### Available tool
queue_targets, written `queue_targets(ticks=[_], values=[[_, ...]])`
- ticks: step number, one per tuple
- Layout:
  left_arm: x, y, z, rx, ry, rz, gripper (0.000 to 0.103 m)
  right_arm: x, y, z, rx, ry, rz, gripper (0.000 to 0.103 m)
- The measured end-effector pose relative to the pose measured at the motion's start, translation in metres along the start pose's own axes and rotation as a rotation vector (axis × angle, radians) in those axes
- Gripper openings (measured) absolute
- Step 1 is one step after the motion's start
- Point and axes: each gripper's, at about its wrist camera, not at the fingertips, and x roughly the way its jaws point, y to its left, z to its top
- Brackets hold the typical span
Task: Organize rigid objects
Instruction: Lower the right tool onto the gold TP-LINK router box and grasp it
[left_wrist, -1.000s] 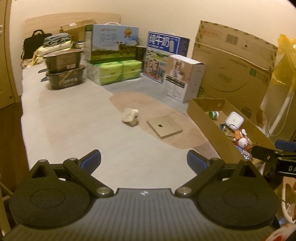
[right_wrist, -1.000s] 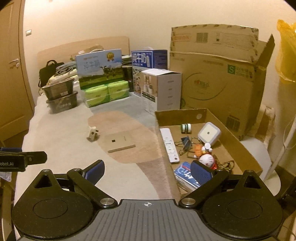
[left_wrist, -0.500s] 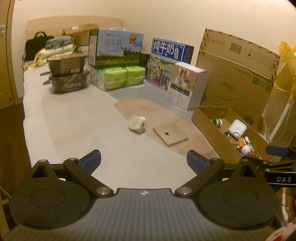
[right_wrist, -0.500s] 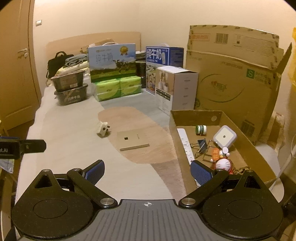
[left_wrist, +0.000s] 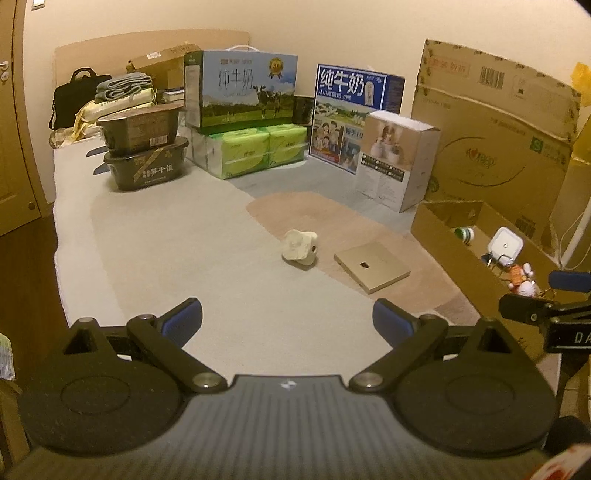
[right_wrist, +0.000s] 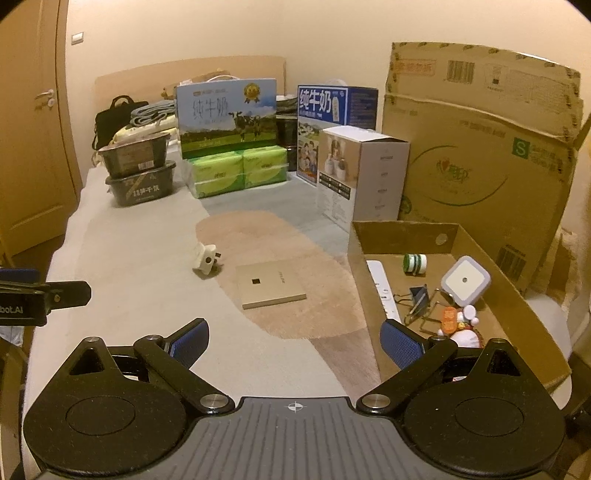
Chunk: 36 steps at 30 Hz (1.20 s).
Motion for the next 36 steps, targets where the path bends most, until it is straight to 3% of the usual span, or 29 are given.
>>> queue_targets(ticks=[12, 26, 36], values=[[0.056, 0.022, 0.013, -0.007, 0.041, 0.007, 0.098, 0.063, 0.006, 0.014, -0.031, 0.053, 0.008, 0.098], [0.132, 0.029, 0.028, 0.054, 0.073, -0.006, 0.098, 0.154, 0.006, 0.03, -0.038, 0.079, 0.041, 0.098], [0.17, 0.034, 0.03, 0.074, 0.079, -0.018, 0.102, 0.211, 0.009, 0.033, -0.108, 0.129, 0.12, 0.098]])
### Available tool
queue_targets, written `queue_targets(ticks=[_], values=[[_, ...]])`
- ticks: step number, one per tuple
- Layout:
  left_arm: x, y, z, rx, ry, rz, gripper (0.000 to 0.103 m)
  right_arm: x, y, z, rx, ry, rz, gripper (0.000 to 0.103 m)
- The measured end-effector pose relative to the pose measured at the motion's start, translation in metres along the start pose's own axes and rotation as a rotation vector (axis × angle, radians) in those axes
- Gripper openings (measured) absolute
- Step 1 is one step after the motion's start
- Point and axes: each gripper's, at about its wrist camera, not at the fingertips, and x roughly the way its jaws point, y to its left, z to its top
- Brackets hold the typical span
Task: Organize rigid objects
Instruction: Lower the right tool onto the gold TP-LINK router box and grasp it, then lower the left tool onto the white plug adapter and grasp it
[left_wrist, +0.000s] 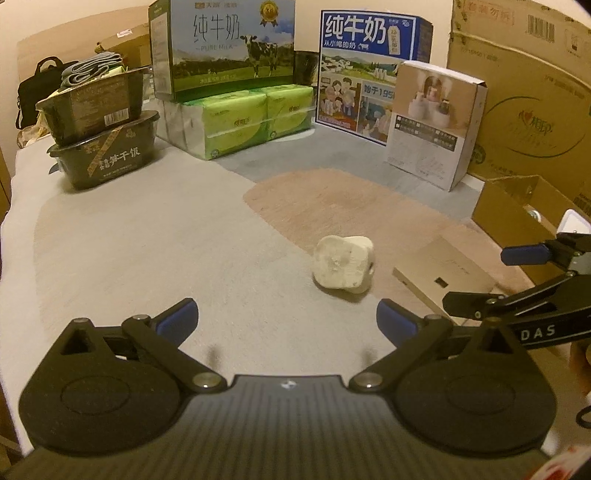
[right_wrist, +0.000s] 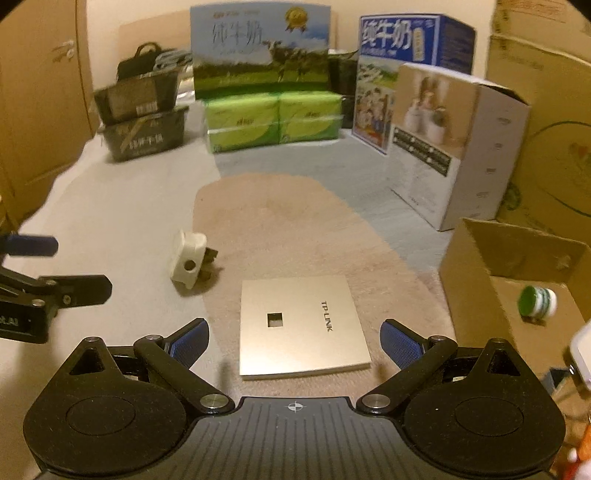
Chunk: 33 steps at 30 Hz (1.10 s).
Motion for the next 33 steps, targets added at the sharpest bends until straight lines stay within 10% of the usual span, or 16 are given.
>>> queue_targets(ticks=[33], values=[[0.046, -0.006, 0.01, -0.038, -0.039, -0.191, 0.099, 0.027, -0.023, 0.006, 0.022, -0.026, 0.013, 0.087]])
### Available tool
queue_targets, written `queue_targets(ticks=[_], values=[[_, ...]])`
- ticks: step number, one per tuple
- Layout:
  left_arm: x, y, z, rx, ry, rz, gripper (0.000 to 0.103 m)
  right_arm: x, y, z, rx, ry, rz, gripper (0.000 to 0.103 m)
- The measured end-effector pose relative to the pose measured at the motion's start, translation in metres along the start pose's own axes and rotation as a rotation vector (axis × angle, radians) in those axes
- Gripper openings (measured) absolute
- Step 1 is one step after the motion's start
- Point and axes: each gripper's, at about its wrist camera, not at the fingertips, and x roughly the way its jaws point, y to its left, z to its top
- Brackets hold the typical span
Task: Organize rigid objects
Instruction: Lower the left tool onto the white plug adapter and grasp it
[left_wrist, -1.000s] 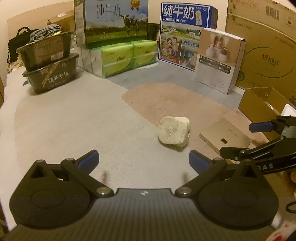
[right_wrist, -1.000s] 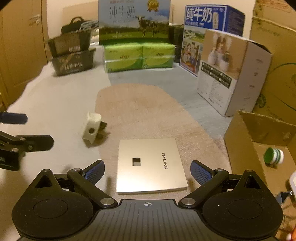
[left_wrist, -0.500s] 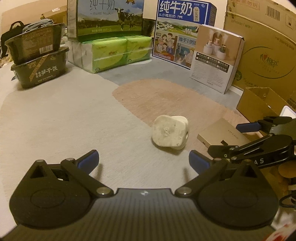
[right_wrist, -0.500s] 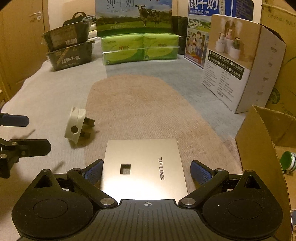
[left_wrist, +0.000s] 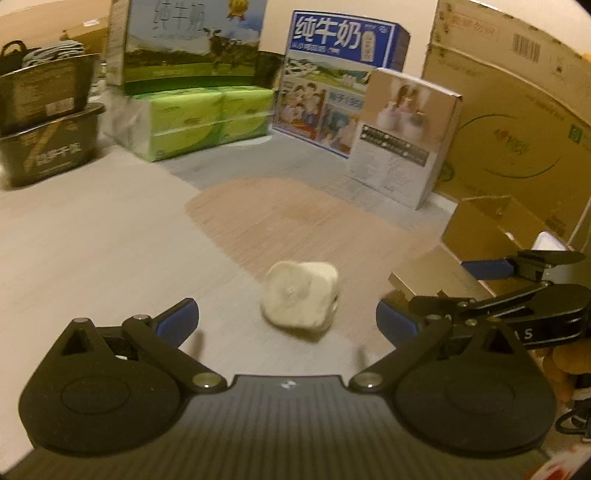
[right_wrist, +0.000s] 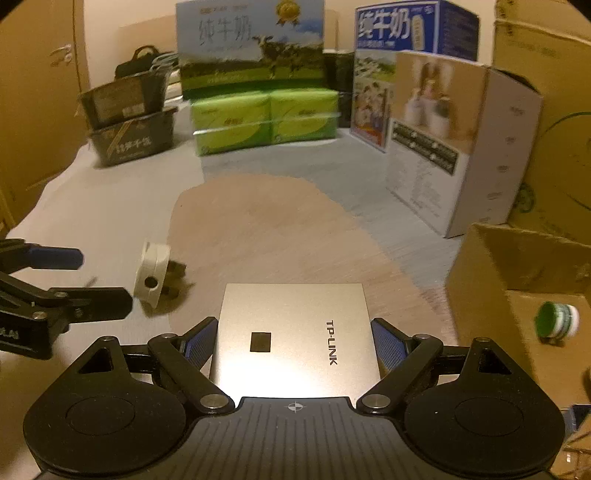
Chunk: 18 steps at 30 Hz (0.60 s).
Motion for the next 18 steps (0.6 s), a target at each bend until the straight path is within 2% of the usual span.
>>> queue_targets(ticks=[2, 9, 18], values=[[0.005, 0.002, 0.004, -0.001, 0.009, -0.012, 0.092, -0.005, -0.002, 0.001, 0.007, -0.002, -0.002, 0.087], [0.018, 0.003, 0.011, 0.03, 0.03, -0.027, 0.085, -0.011, -0.007, 0.003, 0.011, -0.003, -0.018, 0.087], [0.03, -0.001, 0.013, 0.07, 0.047, -0.065, 0.065, -0.013, -0.01, 0.004, 0.024, -0.001, -0.025, 0.087]])
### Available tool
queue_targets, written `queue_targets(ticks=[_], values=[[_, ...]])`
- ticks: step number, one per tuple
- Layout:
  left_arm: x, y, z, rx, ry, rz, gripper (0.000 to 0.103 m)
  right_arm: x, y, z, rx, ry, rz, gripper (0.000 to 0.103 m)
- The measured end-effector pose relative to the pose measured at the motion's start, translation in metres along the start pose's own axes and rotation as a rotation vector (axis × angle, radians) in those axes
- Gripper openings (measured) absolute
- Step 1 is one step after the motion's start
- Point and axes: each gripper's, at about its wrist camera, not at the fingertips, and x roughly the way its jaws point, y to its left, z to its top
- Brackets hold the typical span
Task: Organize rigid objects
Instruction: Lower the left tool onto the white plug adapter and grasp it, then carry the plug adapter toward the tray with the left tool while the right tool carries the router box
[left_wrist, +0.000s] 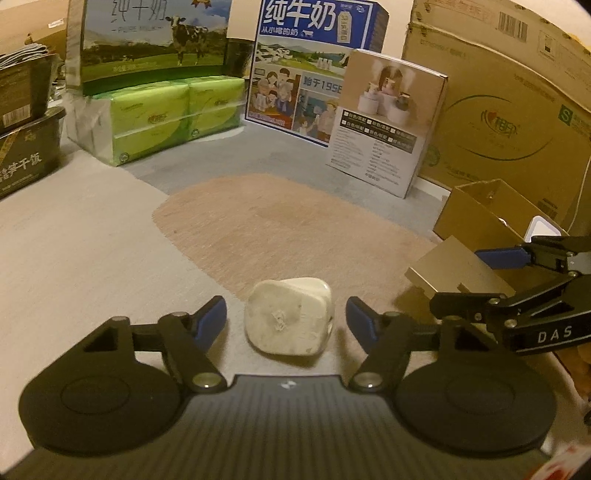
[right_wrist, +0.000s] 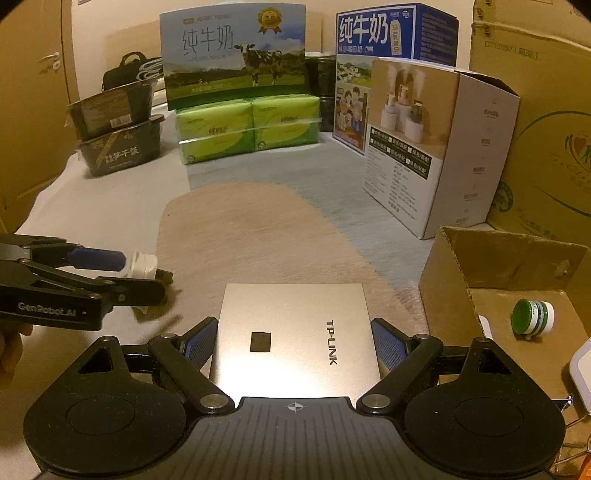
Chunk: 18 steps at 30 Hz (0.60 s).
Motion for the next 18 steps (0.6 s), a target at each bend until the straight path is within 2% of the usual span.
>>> queue_targets(ticks=[2, 7, 18], values=[[0.003, 0.0, 0.0, -0.001, 0.012, -0.005, 0.057, -0.001, -0.001, 0.0, 0.003, -0.001, 0.001, 0.087], [0.006, 0.002, -0.002, -0.012, 0.027, -0.009, 0.05, -0.002, -0.002, 0.0, 0.009, -0.001, -0.001, 0.087], [-0.008, -0.009, -0.009, -0.055, 0.05, 0.05, 0.049, -0.01, -0.001, -0.003, 0.021, -0.002, -0.019, 0.087]])
